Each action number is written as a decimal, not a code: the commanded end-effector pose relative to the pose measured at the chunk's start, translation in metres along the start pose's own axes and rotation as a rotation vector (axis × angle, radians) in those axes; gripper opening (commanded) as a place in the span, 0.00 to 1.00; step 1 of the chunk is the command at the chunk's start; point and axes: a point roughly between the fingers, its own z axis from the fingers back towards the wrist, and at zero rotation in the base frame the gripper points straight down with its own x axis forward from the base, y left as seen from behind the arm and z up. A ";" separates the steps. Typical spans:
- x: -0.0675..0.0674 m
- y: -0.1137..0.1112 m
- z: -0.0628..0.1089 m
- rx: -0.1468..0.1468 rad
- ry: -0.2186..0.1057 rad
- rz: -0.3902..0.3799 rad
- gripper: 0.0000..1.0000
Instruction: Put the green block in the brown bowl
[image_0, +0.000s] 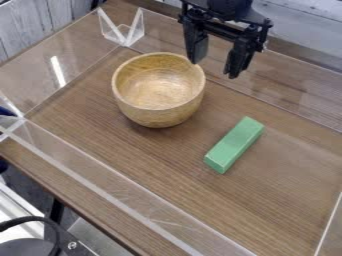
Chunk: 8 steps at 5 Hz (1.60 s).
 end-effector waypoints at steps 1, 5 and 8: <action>0.000 -0.005 -0.007 0.001 0.015 -0.011 1.00; -0.002 -0.045 -0.071 0.002 0.062 -0.166 1.00; 0.009 -0.048 -0.099 0.002 0.099 -0.176 0.00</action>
